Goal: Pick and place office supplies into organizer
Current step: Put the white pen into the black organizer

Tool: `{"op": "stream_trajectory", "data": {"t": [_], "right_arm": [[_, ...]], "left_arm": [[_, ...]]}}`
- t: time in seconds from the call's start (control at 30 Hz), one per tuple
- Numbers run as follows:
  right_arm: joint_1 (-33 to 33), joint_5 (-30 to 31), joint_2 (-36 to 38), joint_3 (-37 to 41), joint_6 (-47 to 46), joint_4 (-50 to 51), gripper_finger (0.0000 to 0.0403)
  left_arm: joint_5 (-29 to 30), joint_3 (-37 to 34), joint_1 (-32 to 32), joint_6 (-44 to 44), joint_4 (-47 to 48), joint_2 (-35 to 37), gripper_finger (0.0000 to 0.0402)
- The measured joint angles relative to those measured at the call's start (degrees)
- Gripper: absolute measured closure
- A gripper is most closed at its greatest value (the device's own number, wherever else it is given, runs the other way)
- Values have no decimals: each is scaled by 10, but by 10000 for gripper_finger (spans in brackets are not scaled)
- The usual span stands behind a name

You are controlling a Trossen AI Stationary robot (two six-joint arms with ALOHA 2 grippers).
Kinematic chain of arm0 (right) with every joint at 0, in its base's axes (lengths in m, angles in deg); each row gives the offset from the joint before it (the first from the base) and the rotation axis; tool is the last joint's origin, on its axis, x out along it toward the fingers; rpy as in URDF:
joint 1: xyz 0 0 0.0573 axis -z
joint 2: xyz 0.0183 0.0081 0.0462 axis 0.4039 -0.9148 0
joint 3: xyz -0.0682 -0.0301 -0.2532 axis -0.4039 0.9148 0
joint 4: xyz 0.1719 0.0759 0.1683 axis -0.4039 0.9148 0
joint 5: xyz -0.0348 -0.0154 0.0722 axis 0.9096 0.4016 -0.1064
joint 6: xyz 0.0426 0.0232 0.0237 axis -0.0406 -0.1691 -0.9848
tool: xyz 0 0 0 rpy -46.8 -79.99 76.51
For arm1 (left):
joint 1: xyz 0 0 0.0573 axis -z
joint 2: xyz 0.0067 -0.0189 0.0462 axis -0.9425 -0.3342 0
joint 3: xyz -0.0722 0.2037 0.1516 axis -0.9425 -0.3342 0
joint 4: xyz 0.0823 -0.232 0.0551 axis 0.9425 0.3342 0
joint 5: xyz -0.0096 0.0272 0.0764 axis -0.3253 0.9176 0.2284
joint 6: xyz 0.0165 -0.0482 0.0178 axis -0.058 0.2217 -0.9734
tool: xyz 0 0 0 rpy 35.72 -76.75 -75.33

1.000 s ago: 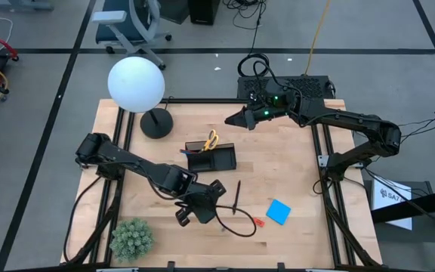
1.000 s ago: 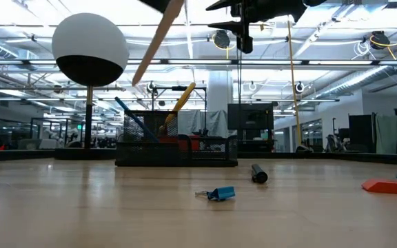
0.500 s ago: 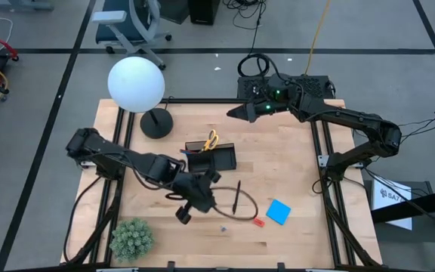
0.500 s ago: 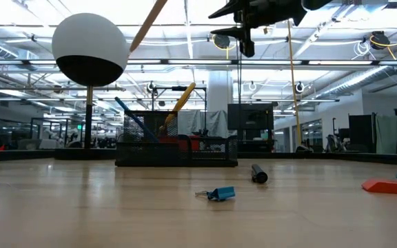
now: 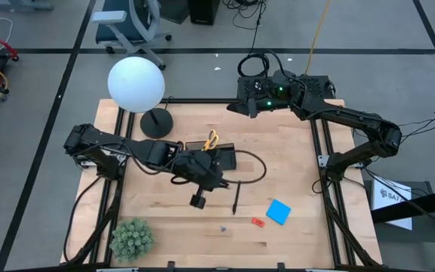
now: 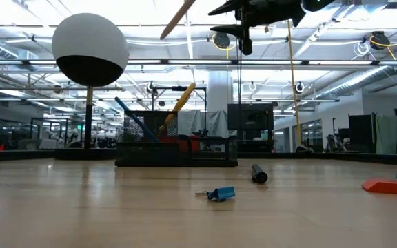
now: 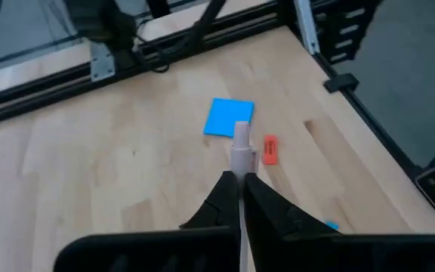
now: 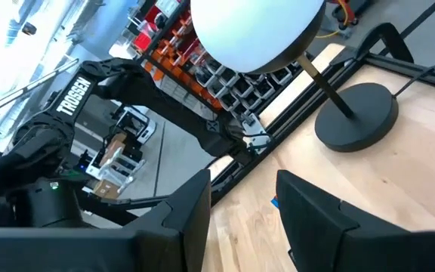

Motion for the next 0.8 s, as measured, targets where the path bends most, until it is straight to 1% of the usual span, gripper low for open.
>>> {"op": "stream_trajectory", "data": {"t": [0.43, 0.5, 0.6, 0.8], "right_arm": [[12, -2, 0, 0, -6, -8, 259], [18, -11, 0, 0, -6, -9, 259], [28, -31, 0, 0, -10, -18, 259], [46, -32, 0, 0, -14, -31, 259]], "left_arm": [[-1, 0, -50, 57, -39, 2, 401], [-2, 0, -58, 67, -43, 2, 401], [-3, -2, -68, 71, -45, 16, 401], [-3, -1, -98, 77, -64, 42, 401]]}}
